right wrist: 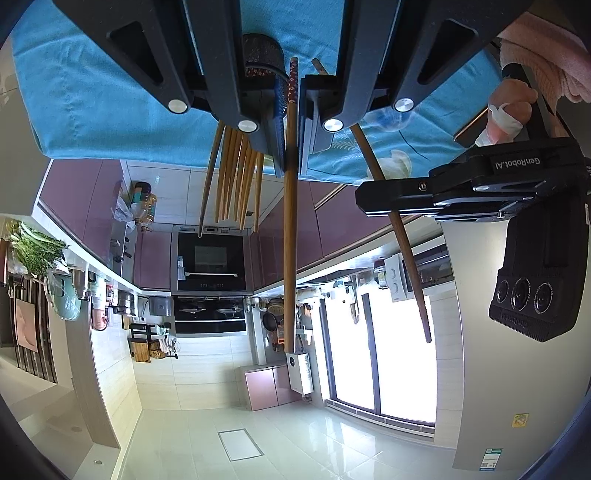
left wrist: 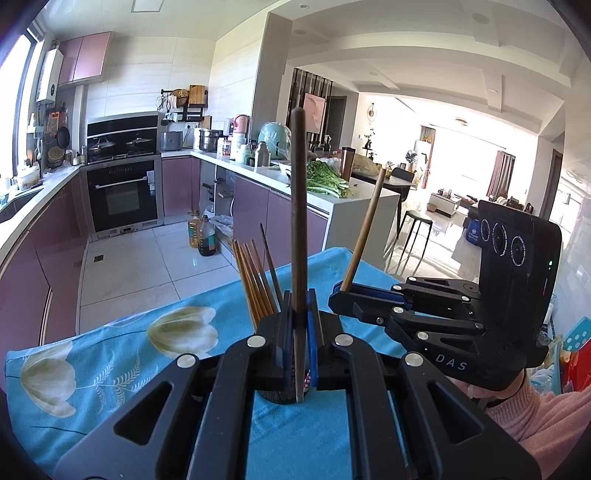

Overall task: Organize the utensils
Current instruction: 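Lower the chopsticks into the holder with both tools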

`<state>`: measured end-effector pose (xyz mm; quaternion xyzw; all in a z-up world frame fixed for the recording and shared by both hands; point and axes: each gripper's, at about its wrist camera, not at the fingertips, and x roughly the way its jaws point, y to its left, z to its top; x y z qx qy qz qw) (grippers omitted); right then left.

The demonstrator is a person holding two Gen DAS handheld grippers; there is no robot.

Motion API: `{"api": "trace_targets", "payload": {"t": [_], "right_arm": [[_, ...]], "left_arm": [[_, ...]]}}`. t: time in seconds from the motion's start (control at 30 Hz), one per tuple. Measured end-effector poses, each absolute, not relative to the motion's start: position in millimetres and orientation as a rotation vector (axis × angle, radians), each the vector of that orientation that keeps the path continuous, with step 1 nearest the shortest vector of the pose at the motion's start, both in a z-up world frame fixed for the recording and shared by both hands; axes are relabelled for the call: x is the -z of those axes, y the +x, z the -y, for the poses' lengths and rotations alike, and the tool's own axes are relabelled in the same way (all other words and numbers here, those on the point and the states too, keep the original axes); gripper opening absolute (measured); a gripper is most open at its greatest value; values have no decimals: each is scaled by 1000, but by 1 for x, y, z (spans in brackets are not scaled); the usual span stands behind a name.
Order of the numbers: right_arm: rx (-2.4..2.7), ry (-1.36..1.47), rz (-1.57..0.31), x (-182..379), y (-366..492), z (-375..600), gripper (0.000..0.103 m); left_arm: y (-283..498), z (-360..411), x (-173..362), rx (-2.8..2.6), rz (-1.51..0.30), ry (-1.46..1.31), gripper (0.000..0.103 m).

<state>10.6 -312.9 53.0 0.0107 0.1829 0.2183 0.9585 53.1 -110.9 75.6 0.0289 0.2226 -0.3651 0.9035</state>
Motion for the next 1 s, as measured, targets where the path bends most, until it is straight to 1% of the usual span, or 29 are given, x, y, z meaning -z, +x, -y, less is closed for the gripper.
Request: {"api": "trace_targets", "payload": {"t": [0.47,1.0], "right_arm": [[-429,7,-343,-62,9,312,6],[-400,2,-342,-64,9,308,6]], "left_arm": [[48,113,-92,761,-410,52,7],[52,121,-85,762,-408,61,7]]}}
